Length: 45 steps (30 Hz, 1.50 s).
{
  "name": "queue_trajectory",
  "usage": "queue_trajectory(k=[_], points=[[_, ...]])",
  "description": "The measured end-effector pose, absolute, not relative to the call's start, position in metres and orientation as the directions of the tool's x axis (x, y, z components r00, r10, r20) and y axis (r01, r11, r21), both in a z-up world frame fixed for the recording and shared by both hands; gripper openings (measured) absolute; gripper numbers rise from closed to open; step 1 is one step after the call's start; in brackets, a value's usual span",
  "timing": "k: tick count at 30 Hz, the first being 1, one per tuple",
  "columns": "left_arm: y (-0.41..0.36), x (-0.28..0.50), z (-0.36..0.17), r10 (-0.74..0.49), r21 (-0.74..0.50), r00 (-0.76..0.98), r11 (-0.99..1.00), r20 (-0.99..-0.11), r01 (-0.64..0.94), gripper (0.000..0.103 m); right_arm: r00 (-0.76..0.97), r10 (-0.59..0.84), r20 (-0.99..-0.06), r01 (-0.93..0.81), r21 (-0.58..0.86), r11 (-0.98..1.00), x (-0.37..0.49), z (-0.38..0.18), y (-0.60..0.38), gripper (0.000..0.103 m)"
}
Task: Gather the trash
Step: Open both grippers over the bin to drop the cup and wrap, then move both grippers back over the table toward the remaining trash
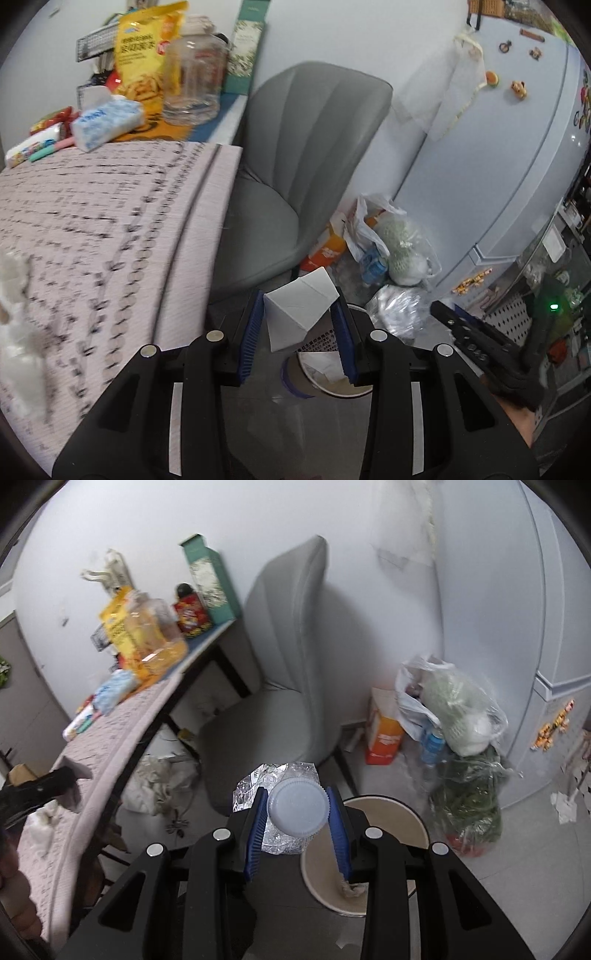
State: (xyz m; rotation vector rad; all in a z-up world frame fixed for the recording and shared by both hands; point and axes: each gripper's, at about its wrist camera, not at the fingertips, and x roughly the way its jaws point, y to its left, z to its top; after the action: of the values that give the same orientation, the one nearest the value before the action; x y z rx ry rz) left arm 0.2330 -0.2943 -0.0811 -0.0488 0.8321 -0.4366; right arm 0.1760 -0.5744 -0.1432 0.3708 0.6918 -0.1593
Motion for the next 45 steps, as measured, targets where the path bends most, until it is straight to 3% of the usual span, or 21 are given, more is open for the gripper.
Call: queue_trajectory(k=[1, 2, 3, 18, 20, 21, 22, 23, 25, 31, 35, 40, 42, 45], points=[[-0.301, 0.237, -0.084, -0.396, -0.209, 0.583, 0.908, -0.709, 0.363, 0.037, 0.758, -0.026, -0.652, 0.275, 0.284, 0.919, 0.180, -0.149, -0.579, 0.044], [-0.309, 0.241, -0.089, -0.401, -0.209, 0.572, 0.904, -0.715, 0.373, 0.037, 0.756, -0.025, -0.654, 0.287, 0.297, 0.910, 0.182, -0.155, -0.586, 0.069], [-0.316, 0.244, -0.093, -0.408, -0.213, 0.559, 0.899, -0.722, 0.382, 0.037, 0.758, -0.037, -0.651, 0.308, 0.307, 0.901, 0.180, -0.160, -0.592, 0.076], [-0.431, 0.274, -0.172, -0.502, -0.316, 0.308, 0.811, -0.808, 0.492, 0.038, 0.736, -0.135, -0.663, 0.440, 0.316, 0.841, 0.119, -0.161, -0.642, 0.075], [-0.441, 0.278, -0.180, -0.510, -0.334, 0.281, 0.804, -0.813, 0.491, 0.050, 0.740, -0.139, -0.658, 0.443, 0.322, 0.837, 0.116, -0.160, -0.645, 0.075], [-0.444, 0.279, -0.182, -0.511, -0.339, 0.275, 0.804, -0.815, 0.489, 0.063, 0.741, -0.140, -0.657, 0.444, 0.323, 0.836, 0.115, -0.160, -0.646, 0.075], [-0.446, 0.280, -0.183, -0.513, -0.345, 0.272, 0.804, -0.814, 0.484, 0.070, 0.742, -0.140, -0.656, 0.445, 0.324, 0.835, 0.115, -0.160, -0.646, 0.075], [-0.447, 0.281, -0.184, -0.518, -0.353, 0.271, 0.803, -0.811, 0.480, 0.073, 0.742, -0.140, -0.656, 0.445, 0.326, 0.834, 0.114, -0.160, -0.647, 0.075], [-0.443, 0.280, -0.179, -0.537, -0.374, 0.270, 0.796, -0.799, 0.476, 0.084, 0.742, -0.136, -0.656, 0.444, 0.329, 0.834, 0.115, -0.160, -0.646, 0.075], [-0.424, 0.274, -0.155, -0.547, -0.359, 0.317, 0.793, -0.775, 0.492, 0.096, 0.744, -0.125, -0.656, 0.431, 0.329, 0.841, 0.118, -0.153, -0.636, 0.075], [-0.401, 0.269, -0.133, -0.549, -0.356, 0.351, 0.800, -0.759, 0.483, 0.097, 0.752, -0.111, -0.650, 0.419, 0.342, 0.841, 0.119, -0.144, -0.625, 0.075], [-0.363, 0.259, -0.096, -0.544, -0.345, 0.425, 0.818, -0.723, 0.460, 0.097, 0.782, -0.091, -0.616, 0.366, 0.337, 0.867, 0.118, -0.115, -0.595, 0.086], [-0.347, 0.254, -0.082, -0.538, -0.335, 0.455, 0.825, -0.709, 0.455, 0.097, 0.806, -0.087, -0.586, 0.339, 0.337, 0.878, 0.116, -0.099, -0.579, 0.096], [-0.320, 0.245, -0.062, -0.526, -0.311, 0.505, 0.837, -0.684, 0.450, 0.097, 0.828, -0.059, -0.558, 0.295, 0.343, 0.892, 0.116, -0.082, -0.557, 0.096]])
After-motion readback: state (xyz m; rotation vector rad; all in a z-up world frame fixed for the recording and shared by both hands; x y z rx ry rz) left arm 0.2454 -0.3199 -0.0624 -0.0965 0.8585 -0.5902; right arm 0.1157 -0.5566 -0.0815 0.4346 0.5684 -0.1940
